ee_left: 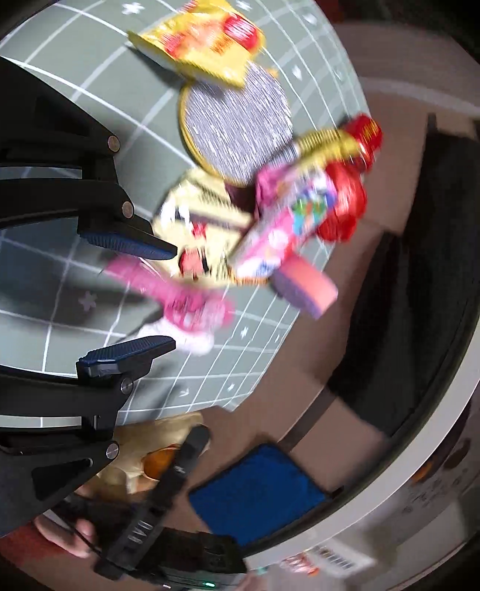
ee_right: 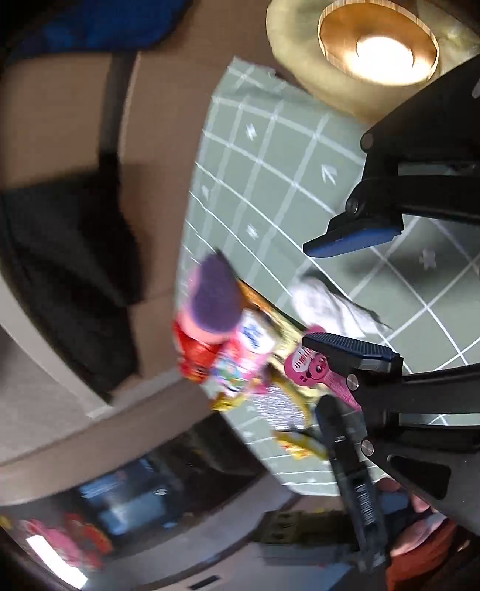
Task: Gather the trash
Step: 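Grasp the clear plastic wrapper with the left gripper while the right gripper grasps the white tissue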
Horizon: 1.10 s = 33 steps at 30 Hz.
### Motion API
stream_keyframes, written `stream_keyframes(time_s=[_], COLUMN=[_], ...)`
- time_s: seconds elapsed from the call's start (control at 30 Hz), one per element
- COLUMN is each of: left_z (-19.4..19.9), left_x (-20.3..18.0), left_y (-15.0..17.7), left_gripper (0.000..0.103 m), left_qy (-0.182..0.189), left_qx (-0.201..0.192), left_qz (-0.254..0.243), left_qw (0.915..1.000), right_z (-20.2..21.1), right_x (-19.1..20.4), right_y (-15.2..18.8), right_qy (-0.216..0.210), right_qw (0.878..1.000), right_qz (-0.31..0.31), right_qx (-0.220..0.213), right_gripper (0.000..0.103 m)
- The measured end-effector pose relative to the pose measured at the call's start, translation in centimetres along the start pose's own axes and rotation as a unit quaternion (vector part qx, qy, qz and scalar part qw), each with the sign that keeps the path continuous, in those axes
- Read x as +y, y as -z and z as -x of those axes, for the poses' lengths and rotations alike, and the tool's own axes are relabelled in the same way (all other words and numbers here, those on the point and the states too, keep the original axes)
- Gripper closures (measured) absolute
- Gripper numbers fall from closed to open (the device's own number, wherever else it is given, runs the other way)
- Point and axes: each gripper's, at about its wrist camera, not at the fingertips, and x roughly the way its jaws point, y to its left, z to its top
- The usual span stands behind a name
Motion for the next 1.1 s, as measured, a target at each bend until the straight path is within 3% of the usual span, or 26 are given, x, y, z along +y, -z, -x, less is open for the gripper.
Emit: stream_keyframes(time_s=[0.1,0.2,0.33,0.53,0.67,0.83,1.1], left_z=[-1.4,-2.9,-5.6,-6.3,-5.4,-2.0,2.7], left_x=[-0.7,-0.5,-0.3,-0.7,0.0,0.6,0.6], left_y=[-0.8,-1.9,-2.5,-1.9,-1.6,-0.5,0.3], left_gripper=[0.059,0.059,0.059,0.061,0.078,0.085,0.085], left_qy=[-0.015,-0.038,-0.055,-0.065,-0.052,-0.039,-0.052], left_qx=[0.004,0.003,0.04,0.042,0.058,0.026,-0.041], left_qz=[-0.01,0.013,0.036,0.006,0.018,0.029,0.033], left_qw=[0.9998,0.9992,0.997,0.997,0.9968,0.9985,0.9973], right_z=[1.3,1.4,1.3,0.4,-0.5,-2.7,-8.5], right_x=[-0.9,-1.0,-0.9,-0.7,-0.2,1.4,4.2], right_y=[-0.2,-0.2,0.7,1.1,0.8,0.4,0.0], right_qy=[0.019,0.025,0.031,0.033,0.033,0.018,0.025], right_qw=[1.0,0.999,0.999,0.999,0.999,0.999,0.994], right_qz=[-0.013,-0.015,-0.002,0.009,0.014,0.032,0.068], right_qx=[-0.019,-0.021,-0.01,0.004,0.009,0.035,0.08], right_gripper=[0.063,0.063,0.063,0.063,0.063,0.062,0.062])
